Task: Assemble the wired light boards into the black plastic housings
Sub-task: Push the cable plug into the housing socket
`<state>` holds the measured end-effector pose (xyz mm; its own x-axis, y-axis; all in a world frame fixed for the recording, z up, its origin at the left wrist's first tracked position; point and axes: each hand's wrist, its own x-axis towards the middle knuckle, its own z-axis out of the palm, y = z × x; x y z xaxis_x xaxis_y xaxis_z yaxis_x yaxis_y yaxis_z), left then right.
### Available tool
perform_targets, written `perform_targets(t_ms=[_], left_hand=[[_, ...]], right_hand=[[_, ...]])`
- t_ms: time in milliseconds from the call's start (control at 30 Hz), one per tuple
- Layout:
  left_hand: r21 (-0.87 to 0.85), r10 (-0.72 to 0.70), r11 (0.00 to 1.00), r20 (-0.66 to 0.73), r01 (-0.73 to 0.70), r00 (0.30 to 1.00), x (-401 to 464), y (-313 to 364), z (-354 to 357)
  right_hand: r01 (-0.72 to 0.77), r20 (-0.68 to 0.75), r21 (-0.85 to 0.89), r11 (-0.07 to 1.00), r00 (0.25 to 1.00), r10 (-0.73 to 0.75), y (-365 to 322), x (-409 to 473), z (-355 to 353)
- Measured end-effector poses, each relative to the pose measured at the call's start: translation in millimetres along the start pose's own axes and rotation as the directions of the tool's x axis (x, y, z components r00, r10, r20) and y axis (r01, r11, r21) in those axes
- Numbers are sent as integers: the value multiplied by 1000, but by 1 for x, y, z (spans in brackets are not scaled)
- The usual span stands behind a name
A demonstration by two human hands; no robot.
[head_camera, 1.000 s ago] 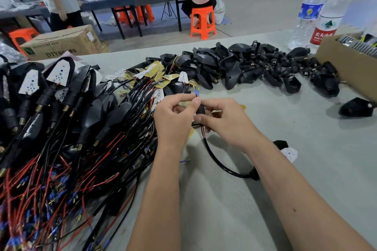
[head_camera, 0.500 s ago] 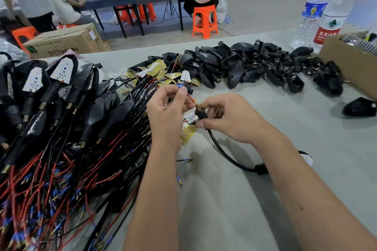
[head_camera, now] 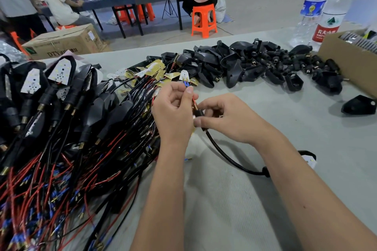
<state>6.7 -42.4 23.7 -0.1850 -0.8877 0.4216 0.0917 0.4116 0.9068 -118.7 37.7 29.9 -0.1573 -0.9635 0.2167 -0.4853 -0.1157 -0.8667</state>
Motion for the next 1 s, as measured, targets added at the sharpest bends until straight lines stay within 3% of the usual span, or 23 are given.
perform_targets(t_ms=[100,567,700,800,900,1000], left_hand=[[50,8,999,17,-9,1000,-1,-1,1],[-240,-197,955,-64,176,978,3,-1,-7],[-243,-339,901,119,359,933,4,-1,-8],[-91,-473,835,386,543,792,1,-2,-10],[39,-447,861,536,508,716,-5,-1,-8],[22,-410,880,540,474,735,-11,1,-1]], right_hand=[[-23,-138,75,997,990,33,4,2,4],[-35,-34,147,989,999,41,1,0,6],[-32,-272,308,951,955,120,1,3,9],[-3,-399,521,853,883,247,1,4,4],[31,-427,642,766,844,324,2,2,-3],[28,-418,675,737,837,352,1,0,-6]])
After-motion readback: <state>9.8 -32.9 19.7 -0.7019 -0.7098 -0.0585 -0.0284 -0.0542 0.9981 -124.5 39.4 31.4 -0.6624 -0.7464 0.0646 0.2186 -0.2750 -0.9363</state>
